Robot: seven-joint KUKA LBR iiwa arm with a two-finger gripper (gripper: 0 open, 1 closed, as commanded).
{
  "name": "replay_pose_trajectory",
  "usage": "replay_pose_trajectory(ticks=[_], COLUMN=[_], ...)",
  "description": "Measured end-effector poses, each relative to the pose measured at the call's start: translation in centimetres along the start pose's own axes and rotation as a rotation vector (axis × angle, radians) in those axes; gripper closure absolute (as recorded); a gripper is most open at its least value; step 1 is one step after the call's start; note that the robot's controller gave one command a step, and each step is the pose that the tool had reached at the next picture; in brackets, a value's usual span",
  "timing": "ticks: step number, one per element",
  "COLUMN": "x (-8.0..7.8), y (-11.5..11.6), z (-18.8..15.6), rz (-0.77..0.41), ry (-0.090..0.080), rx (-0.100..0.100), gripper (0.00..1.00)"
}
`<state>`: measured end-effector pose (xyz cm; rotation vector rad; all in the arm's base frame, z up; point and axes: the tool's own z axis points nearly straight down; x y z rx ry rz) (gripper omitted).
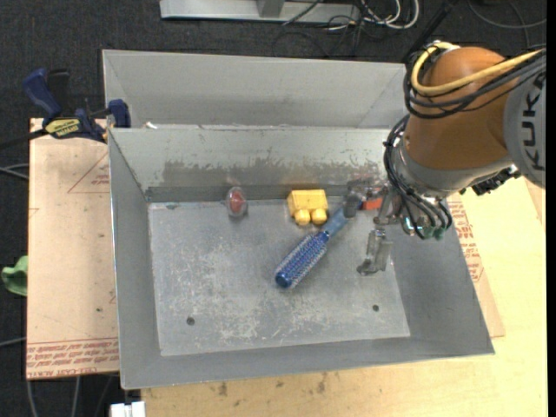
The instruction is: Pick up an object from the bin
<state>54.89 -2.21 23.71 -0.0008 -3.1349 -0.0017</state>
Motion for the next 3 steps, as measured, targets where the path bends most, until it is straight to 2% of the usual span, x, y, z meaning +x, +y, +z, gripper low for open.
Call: replay_pose_trajectory(ticks=[1,2,3], x=[-5.4,-5.5,-4.4], y=[2.5,2.5,3.2], z=[14.1,13.6,2.8], rz=[-0.115,-0.115,-0.087], ry=[-0.003,-0.008,-0.016], rx=[0.0,0.0,0.0], gripper=[0.0,1.0,1.0])
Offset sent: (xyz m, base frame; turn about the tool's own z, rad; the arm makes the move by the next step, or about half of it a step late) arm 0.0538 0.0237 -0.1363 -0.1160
